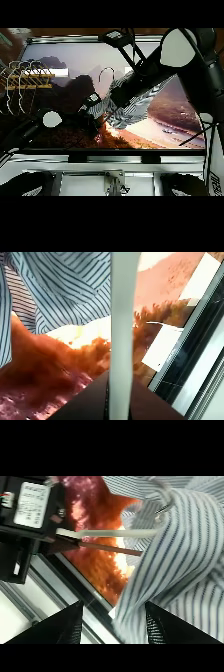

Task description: Fold the shirts.

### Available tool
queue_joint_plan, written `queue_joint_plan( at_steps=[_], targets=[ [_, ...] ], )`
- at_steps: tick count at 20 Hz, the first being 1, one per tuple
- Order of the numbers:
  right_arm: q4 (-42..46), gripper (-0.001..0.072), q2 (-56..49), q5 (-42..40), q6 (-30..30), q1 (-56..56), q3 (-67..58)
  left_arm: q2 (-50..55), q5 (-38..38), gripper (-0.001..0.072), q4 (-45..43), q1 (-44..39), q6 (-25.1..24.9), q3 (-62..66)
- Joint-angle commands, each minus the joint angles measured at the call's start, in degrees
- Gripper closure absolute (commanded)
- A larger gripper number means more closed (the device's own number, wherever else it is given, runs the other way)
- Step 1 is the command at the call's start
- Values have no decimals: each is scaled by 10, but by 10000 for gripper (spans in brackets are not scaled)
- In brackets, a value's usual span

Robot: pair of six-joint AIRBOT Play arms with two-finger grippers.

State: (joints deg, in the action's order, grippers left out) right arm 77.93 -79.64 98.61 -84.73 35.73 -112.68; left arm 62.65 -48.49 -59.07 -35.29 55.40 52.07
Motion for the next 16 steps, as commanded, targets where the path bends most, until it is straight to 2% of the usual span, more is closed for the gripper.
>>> queue_joint_plan(
  at_steps=[1,2,3,4,6,9,10,11,14,15,16],
  targets=[
    [47,189,23,-13,12,0,-1,0,1,652,4,0,-1,0],
    [93,186,40,-18,12,0,-1,0,1,651,4,0,-1,0],
    [155,67,61,-24,11,0,-1,0,1,652,4,0,-1,0],
    [211,38,79,-30,8,-9,-1,0,1,652,4,0,-1,0],
    [260,37,111,-42,7,-63,-1,0,0,652,4,0,-4,0],
    [223,45,116,-38,26,-226,0,0,-9,651,4,0,-23,0],
    [212,101,107,-38,41,-276,0,0,-19,652,4,0,-34,0],
    [201,122,96,-36,89,-315,0,0,-32,652,0,0,-37,0],
    [75,120,67,-33,399,-348,0,0,-58,652,-31,0,-37,0],
    [28,120,58,-31,489,-344,0,0,-60,651,-38,0,-37,0],
    [-5,120,49,-27,553,-337,0,0,-60,652,-42,0,-38,0]
  ],
)
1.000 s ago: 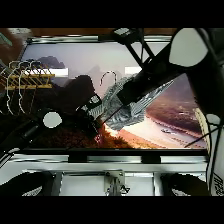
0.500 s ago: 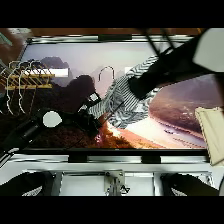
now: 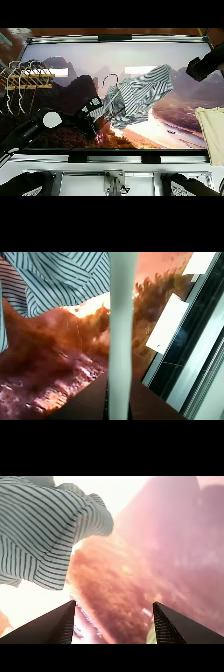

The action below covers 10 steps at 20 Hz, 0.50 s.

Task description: Fold the shirts.

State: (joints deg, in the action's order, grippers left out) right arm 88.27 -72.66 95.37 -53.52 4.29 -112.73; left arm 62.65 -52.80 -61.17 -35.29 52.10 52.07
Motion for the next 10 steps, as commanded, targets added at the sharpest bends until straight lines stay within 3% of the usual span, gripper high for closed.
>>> queue_joint_plan(
  at_steps=[1,10],
  targets=[
    [-126,120,-29,12,276,-12,0,0,-17,651,-21,0,-5,0],
    [-131,120,-143,22,314,24,0,-6,-18,651,-25,0,-24,0]
  ],
)
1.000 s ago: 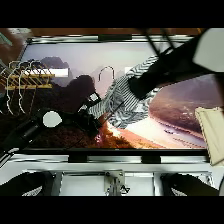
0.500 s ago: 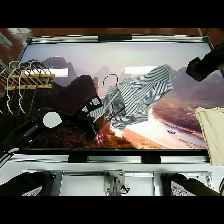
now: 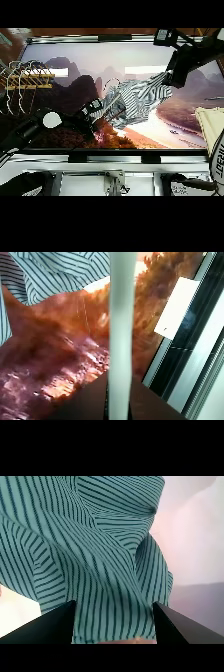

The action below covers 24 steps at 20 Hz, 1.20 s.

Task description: Fold the shirts.

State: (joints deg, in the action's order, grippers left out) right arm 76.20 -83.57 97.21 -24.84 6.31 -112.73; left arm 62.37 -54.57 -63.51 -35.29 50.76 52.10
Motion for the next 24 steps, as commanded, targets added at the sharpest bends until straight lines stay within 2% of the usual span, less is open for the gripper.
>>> queue_joint_plan(
  at_steps=[1,4,5,6,7,10,11,12,13,14,17,21,23,24],
  targets=[
    [-15,121,-45,3,27,3,0,-5,-1,652,-6,0,-12,2],
    [-33,127,-74,5,26,3,0,-6,3,652,-26,0,-17,23],
    [-37,263,-78,11,26,3,0,-6,5,652,-35,0,-16,33],
    [-42,450,-82,26,26,3,0,-6,9,652,-42,1,-16,42],
    [-42,605,-82,40,26,3,0,-6,14,651,-47,4,-16,47],
    [-51,626,-81,61,0,3,0,-5,41,627,-56,35,-17,49],
    [-58,626,-81,62,-5,3,0,-6,52,495,-69,47,-17,49],
    [-59,626,-80,62,-11,3,0,-6,66,269,-85,62,-17,49],
    [-58,627,-79,62,-18,3,0,-6,77,83,-101,76,-16,52],
    [-58,627,-77,63,-24,3,0,-6,87,17,-118,91,-15,57],
    [-58,627,-65,63,-36,3,0,-6,101,17,-167,145,-15,96],
    [-58,628,-43,57,-88,3,0,-6,102,18,-168,214,-2,167],
    [-58,628,-29,57,-125,3,0,-6,95,43,-167,238,62,200],
    [-58,628,-21,57,-142,3,0,-6,82,42,-167,249,118,213]
  ],
)
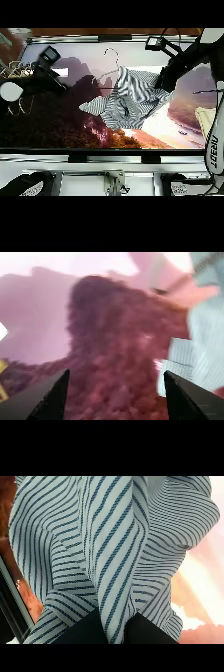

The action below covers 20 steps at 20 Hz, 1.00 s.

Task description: Fold the shirts.

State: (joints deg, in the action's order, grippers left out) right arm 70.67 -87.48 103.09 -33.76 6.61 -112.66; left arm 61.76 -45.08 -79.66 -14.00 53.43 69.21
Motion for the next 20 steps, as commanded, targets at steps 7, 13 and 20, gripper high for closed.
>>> queue_joint_plan(
  at_steps=[7,13,20],
  targets=[
    [-3,629,70,-8,-162,0,-1,10,-75,170,221,72,247,-82],
    [-13,628,85,6,-236,0,-1,116,88,35,493,-29,192,-180],
    [-11,629,85,9,-241,0,-1,251,119,38,539,-101,171,-42]
  ],
)
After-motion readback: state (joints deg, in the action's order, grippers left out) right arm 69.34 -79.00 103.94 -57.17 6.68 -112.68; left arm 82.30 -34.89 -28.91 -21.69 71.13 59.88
